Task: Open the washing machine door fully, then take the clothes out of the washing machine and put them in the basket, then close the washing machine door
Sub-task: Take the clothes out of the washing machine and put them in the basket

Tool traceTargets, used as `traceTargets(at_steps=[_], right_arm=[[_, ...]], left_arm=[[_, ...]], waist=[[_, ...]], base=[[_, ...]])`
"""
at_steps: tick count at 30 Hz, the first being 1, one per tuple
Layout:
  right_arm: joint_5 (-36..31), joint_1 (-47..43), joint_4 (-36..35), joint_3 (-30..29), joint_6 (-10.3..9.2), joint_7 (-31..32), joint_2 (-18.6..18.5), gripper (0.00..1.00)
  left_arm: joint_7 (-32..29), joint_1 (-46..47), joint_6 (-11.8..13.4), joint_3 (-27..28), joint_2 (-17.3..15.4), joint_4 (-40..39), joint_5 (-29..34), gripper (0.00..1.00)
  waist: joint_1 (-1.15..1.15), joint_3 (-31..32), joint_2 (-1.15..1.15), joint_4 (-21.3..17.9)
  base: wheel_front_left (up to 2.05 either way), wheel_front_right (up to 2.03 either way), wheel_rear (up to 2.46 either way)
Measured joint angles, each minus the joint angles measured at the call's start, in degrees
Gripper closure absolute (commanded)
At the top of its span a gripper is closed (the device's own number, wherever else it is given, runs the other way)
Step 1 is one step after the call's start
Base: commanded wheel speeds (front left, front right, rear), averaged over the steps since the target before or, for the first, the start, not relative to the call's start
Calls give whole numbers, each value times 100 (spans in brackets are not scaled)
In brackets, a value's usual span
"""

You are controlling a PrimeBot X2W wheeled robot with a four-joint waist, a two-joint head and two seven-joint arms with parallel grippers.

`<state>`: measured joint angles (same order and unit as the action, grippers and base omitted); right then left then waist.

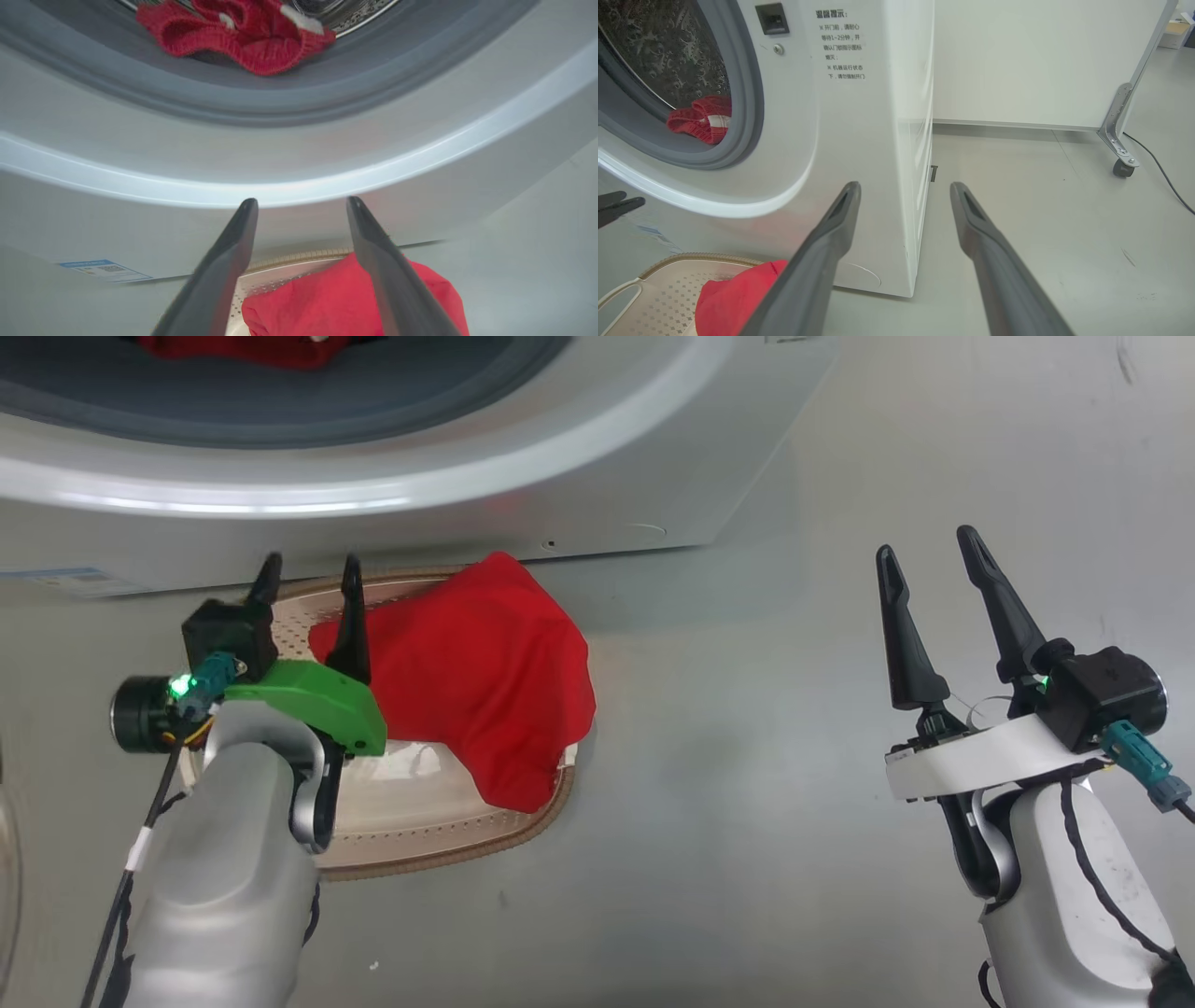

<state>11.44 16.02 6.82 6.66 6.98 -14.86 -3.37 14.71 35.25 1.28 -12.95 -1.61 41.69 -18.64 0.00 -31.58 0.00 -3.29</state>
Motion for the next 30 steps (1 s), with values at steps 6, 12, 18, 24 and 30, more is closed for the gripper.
traceTargets(at_steps=[6, 12, 18, 24, 30], right_arm=[[-10, -151, 73, -52, 0, 0, -5, 0], [-49, -411, 155, -64, 0, 0, -1, 0], [-49, -664, 198, -90, 0, 0, 7, 0], [-49, -966, 220, -67, 0, 0, 18, 0], [-49, -1204, 223, -68, 0, 0, 33, 0]], left_arm=[[0, -308, 103, 178, 4, -921, 69, 0], [0, -850, 145, 180, 5, -1515, 309, 0], [0, -1245, 152, 165, 4, -1946, 441, 0], [0, -1856, 163, 55, -31, -2434, 733, 0], [0, -2394, 196, 5, -51, -2746, 765, 0]], waist=[[0, 372, 0, 193], [0, 786, 0, 322], [0, 1148, 0, 392], [0, 1632, 0, 451], [0, 1982, 0, 466]], base=[[0, 0, 0], [0, 0, 0], [0, 0, 0], [0, 0, 0], [0, 0, 0]])
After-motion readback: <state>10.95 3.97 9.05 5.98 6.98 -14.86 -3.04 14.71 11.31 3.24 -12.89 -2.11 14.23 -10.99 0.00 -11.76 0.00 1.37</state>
